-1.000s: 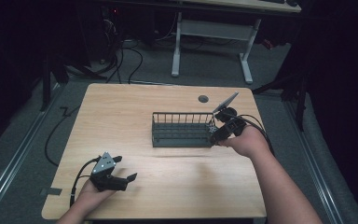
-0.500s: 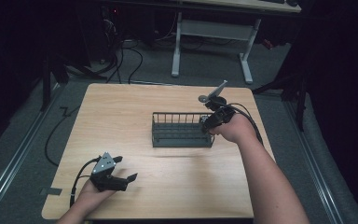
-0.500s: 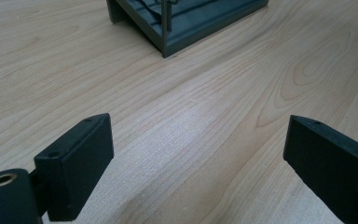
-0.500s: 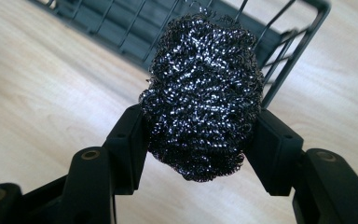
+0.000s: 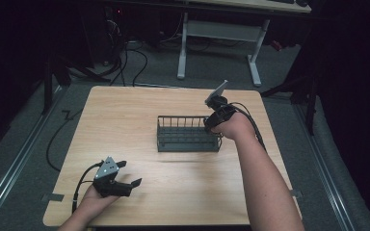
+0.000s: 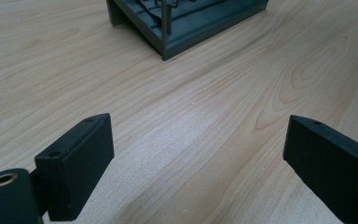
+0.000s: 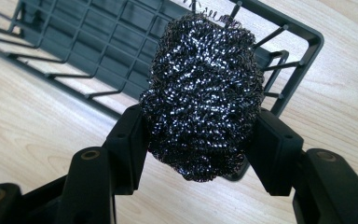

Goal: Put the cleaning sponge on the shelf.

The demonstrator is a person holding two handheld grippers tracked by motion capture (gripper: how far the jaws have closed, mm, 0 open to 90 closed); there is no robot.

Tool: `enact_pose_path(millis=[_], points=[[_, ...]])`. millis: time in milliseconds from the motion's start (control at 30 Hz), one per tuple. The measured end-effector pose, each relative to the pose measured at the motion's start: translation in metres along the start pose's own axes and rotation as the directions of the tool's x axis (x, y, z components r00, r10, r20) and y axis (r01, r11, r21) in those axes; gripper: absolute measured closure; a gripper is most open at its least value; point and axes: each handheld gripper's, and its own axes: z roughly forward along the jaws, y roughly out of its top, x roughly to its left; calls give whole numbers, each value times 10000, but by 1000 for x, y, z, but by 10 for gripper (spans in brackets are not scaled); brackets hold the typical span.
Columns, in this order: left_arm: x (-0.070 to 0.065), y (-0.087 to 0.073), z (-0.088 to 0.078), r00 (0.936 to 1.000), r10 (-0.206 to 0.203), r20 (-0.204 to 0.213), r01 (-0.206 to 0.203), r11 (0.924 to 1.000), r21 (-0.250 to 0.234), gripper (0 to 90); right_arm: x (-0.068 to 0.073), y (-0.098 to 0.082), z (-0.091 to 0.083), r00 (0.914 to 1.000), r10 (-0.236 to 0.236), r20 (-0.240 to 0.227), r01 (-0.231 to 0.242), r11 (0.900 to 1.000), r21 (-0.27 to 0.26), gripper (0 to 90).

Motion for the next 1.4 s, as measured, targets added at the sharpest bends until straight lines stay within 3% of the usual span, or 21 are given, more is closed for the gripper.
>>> enact_pose_path(millis=[433, 800, 867, 1133, 1400], points=[[1, 0, -1, 10000, -75, 5, 75, 10000, -54, 92, 1, 11, 30, 9989, 443, 174, -453, 9967, 667, 427], [1, 0, -1, 10000, -59, 1, 59, 10000, -68, 92, 2, 14, 47, 9980, 604, 208, -623, 9922, 1077, 420], [1, 0, -1, 10000, -52, 15, 52, 10000, -54, 92, 4, 14, 49, 9986, 460, 259, -486, 9928, 1093, 417], [1, 0, -1, 10000, -57, 16, 57, 10000, -74, 92, 4, 13, 46, 9974, 699, 163, -712, 9922, 1025, 372], [1, 0, -1, 10000, -45, 2, 45, 10000, -10, 92, 3, 14, 25, 9973, 724, 104, -728, 9962, 476, 332]])
